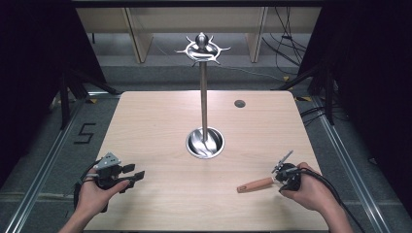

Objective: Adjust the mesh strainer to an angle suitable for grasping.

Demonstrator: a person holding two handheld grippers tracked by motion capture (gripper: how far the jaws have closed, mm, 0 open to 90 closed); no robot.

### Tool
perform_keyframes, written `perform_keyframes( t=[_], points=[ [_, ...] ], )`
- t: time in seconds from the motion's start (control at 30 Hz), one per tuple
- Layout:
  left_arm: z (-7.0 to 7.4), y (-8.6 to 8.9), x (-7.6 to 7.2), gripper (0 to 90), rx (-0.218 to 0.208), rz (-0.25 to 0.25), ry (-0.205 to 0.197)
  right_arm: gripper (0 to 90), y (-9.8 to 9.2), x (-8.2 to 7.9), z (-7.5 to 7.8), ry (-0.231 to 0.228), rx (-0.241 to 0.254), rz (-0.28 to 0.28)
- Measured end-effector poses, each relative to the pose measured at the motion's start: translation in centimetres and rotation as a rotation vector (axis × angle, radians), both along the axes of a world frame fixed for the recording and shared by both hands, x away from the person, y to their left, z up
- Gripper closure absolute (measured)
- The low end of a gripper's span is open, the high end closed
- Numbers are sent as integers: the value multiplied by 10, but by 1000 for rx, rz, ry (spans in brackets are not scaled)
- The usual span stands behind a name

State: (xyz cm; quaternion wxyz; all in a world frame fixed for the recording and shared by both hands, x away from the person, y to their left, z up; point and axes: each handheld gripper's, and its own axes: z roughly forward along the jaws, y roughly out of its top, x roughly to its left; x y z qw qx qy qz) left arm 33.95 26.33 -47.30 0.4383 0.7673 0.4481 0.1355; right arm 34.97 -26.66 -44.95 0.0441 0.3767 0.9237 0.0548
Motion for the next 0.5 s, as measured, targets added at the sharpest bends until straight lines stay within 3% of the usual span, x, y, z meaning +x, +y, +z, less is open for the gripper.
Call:
perform_keyframes(
  t=[0.03, 0.23, 0.37, 0.5],
  points=[
    [1, 1, 0, 453, 22, -10, 8, 868, 2, 0, 1, -2, 10, 10],
    [0, 0, 1, 451, 23, -12, 11, 900, 23, 2, -1, 21, 3, 64],
    [-1, -1, 2, 447, 21, -4, 25, 900, 31, 8, 2, -1, -7, 104],
    [-1, 0, 3, 445, 40, -11, 24, 900, 40, 14, 0, 6, -34, 139]
  ],
)
